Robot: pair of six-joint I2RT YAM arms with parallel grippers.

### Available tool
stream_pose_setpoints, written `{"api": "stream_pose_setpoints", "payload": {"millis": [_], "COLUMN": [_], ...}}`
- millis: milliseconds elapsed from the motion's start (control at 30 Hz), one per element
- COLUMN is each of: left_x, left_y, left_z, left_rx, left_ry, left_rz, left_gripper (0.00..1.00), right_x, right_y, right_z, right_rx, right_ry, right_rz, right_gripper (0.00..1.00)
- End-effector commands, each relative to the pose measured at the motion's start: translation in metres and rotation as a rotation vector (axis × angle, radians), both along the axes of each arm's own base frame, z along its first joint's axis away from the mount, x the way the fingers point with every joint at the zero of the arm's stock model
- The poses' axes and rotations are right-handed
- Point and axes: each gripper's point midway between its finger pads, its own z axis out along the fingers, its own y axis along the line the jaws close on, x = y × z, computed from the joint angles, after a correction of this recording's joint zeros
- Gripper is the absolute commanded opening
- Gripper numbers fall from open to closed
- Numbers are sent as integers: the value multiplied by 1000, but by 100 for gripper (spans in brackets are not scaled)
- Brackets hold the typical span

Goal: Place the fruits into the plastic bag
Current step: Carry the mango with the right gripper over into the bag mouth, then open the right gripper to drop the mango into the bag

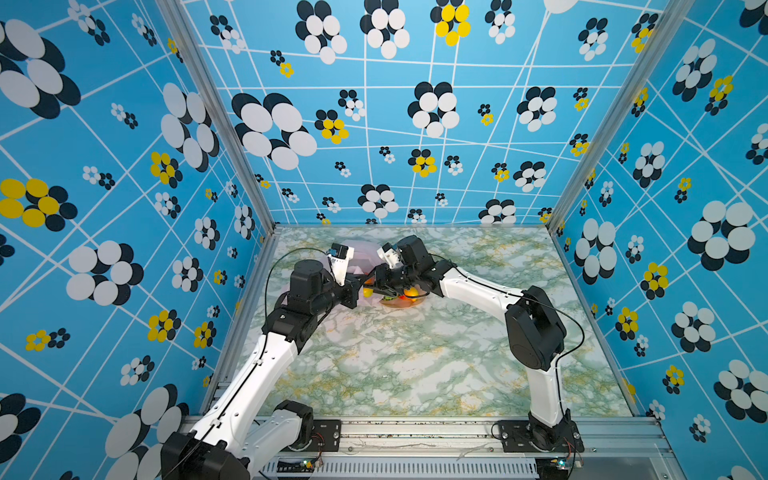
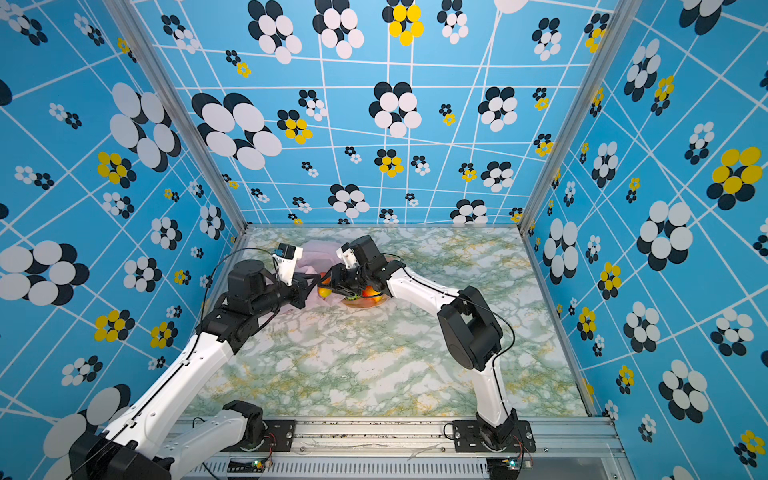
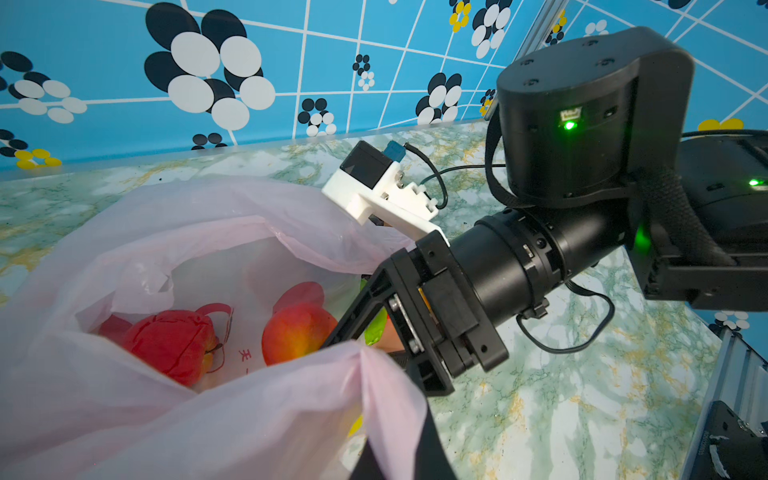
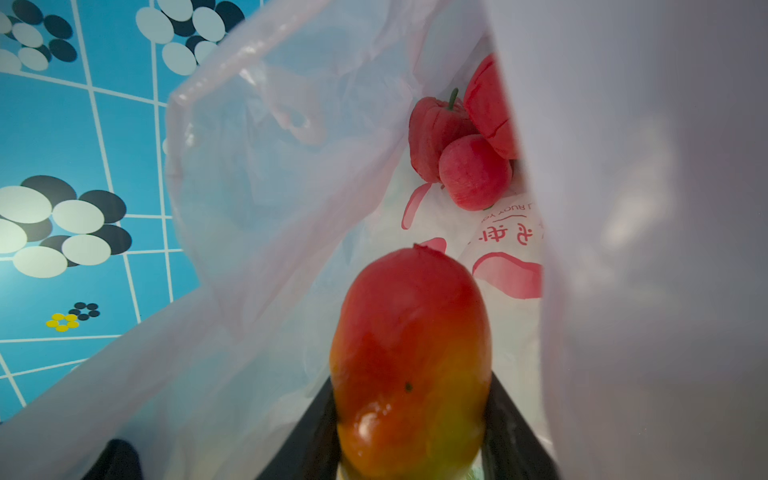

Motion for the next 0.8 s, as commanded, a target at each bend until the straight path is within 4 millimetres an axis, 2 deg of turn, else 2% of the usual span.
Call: {"api": "stream_pose_setpoints", "payload": {"millis": [0,267,333,767], "left_x": [-5,-6,-5,-5], "left_y": [-1,-1,-1,-1], "left_z": [2,4,3,3], "left_rx": [9,9,8,11], "left_ry": [-16,-21,-18,-18], "left_rz": [-11,-13,-15,-12], "left_gripper": [0,0,0,0], "right_x": [-6,-8,-6,-1], "right_y": [10,28,33,61], "right_z": [-5,-2,-16,-21], "right_rx": [-28,-28,-40,-7], "right_ry": [4,-1,16,37], "right_rz": [40,71,74,97], "right_gripper": [36,39,40,43]}}
